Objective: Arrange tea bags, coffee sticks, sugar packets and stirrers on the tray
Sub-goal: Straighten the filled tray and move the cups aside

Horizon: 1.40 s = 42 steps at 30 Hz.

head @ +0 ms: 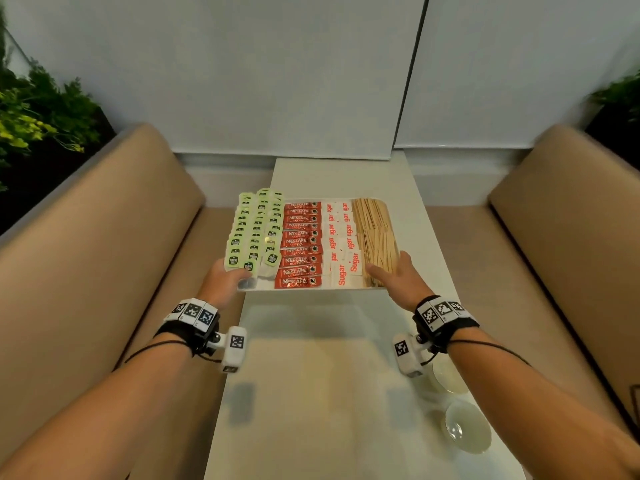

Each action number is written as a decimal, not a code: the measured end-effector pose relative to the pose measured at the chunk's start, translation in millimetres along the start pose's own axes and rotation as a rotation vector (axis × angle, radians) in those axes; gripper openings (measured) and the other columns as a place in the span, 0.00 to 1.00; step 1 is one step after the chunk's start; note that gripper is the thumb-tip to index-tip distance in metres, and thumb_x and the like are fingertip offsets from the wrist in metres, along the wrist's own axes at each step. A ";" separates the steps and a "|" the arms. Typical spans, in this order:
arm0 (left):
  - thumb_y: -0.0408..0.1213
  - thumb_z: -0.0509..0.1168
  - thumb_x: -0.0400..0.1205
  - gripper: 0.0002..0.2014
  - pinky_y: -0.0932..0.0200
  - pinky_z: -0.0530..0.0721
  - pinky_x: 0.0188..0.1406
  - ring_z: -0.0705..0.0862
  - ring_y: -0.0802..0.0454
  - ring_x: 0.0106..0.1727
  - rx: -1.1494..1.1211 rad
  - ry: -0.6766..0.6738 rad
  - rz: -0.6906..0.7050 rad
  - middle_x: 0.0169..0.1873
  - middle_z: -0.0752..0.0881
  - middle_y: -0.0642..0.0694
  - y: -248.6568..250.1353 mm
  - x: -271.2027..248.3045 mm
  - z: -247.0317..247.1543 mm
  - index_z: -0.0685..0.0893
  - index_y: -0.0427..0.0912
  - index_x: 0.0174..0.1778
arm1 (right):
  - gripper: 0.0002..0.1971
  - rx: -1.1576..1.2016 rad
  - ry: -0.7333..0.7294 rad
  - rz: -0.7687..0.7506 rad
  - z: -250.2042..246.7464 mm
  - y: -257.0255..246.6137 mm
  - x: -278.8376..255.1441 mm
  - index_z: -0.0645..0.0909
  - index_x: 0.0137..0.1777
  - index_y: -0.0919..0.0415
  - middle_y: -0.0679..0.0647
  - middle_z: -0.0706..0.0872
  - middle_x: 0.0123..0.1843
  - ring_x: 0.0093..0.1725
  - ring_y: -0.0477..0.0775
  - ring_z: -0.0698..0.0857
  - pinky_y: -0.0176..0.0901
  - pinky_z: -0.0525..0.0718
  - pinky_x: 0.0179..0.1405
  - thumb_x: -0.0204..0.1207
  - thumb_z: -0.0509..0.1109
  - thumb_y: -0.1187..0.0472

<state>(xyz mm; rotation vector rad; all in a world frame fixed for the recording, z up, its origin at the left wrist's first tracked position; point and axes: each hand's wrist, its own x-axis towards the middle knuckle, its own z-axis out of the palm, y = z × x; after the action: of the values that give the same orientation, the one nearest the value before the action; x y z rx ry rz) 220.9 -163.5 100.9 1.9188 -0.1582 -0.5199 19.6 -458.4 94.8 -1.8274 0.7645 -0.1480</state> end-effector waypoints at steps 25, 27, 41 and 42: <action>0.25 0.71 0.75 0.22 0.57 0.78 0.43 0.87 0.45 0.54 0.023 -0.120 -0.263 0.56 0.89 0.42 -118.4 76.0 40.4 0.79 0.40 0.64 | 0.30 -0.036 -0.053 0.206 64.1 115.8 68.2 0.61 0.72 0.56 0.50 0.79 0.65 0.66 0.54 0.83 0.41 0.90 0.53 0.79 0.77 0.57; 0.30 0.74 0.70 0.26 0.55 0.80 0.46 0.87 0.44 0.56 0.032 -0.125 -0.262 0.60 0.87 0.42 -128.6 83.5 40.3 0.78 0.42 0.65 | 0.32 -0.033 -0.047 0.218 65.9 121.9 70.7 0.61 0.71 0.53 0.49 0.79 0.65 0.66 0.54 0.83 0.40 0.91 0.49 0.77 0.78 0.53; 0.34 0.79 0.70 0.43 0.47 0.81 0.68 0.83 0.56 0.67 0.264 -0.294 -0.105 0.64 0.86 0.58 -152.4 73.2 27.8 0.67 0.64 0.76 | 0.48 -0.683 -0.140 0.312 58.0 135.9 79.4 0.72 0.66 0.48 0.49 0.74 0.55 0.55 0.53 0.81 0.52 0.88 0.53 0.50 0.73 0.19; 0.38 0.81 0.67 0.45 0.43 0.81 0.70 0.84 0.57 0.68 0.287 -0.321 -0.082 0.65 0.86 0.59 -156.3 74.9 23.0 0.66 0.66 0.77 | 0.48 -0.707 -0.138 0.303 58.6 138.1 76.8 0.71 0.64 0.47 0.48 0.74 0.54 0.54 0.52 0.80 0.49 0.87 0.51 0.47 0.74 0.20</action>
<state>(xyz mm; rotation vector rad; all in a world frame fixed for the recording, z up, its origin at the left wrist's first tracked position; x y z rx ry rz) 257.9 -146.0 -69.0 2.1145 -0.3798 -0.9005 46.8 -481.9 -69.9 -2.3097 1.0697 0.5005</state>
